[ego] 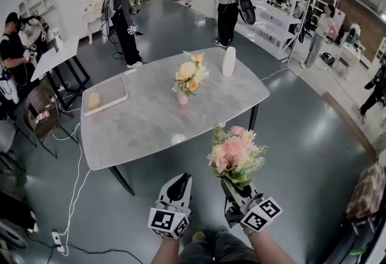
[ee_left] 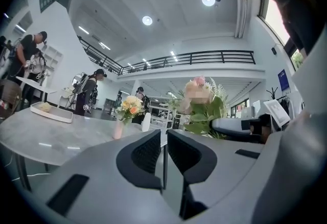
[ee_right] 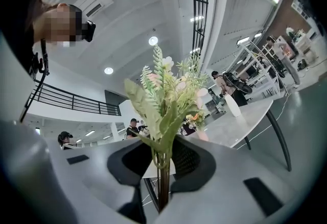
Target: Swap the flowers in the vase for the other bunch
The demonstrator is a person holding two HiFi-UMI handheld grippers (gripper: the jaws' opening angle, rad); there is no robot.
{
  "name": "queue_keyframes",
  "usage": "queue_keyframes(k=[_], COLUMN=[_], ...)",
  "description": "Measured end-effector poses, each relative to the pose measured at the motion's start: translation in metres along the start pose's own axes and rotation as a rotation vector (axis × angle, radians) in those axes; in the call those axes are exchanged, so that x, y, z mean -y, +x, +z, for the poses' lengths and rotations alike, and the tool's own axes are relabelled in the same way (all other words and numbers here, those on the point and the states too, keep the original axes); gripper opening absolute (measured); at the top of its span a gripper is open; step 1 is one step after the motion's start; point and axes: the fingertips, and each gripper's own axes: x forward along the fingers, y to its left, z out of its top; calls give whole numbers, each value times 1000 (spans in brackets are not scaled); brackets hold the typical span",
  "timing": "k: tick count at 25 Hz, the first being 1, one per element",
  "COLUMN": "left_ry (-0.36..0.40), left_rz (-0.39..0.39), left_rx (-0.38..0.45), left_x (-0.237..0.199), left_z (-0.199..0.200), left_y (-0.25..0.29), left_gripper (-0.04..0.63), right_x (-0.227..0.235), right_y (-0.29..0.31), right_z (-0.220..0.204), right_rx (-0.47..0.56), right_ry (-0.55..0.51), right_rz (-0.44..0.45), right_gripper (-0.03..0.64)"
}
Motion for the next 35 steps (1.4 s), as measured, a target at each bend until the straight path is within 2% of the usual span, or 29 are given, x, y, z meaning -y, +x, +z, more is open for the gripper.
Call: queue_keyframes(k=[10,24,28,35], left_ry=[-7,-7,2,3], left_rz=[17,62,60,113], left_rx=[-20,4,-7,0], left_x=[-10,-32,-36,-58], left_z=[-8,2,-5,-13], left_y=[19,122,149,183], left_gripper=[37,37,38,38], right_x=[25,100,125,159], right_y=[19,78,88,112], right_z=[-3,27,29,34], right_rx=[-21,-76,-98,-112], right_ry=[22,9,1,0], right_rz=[5,67,71,87], right_gripper=[100,100,100,100])
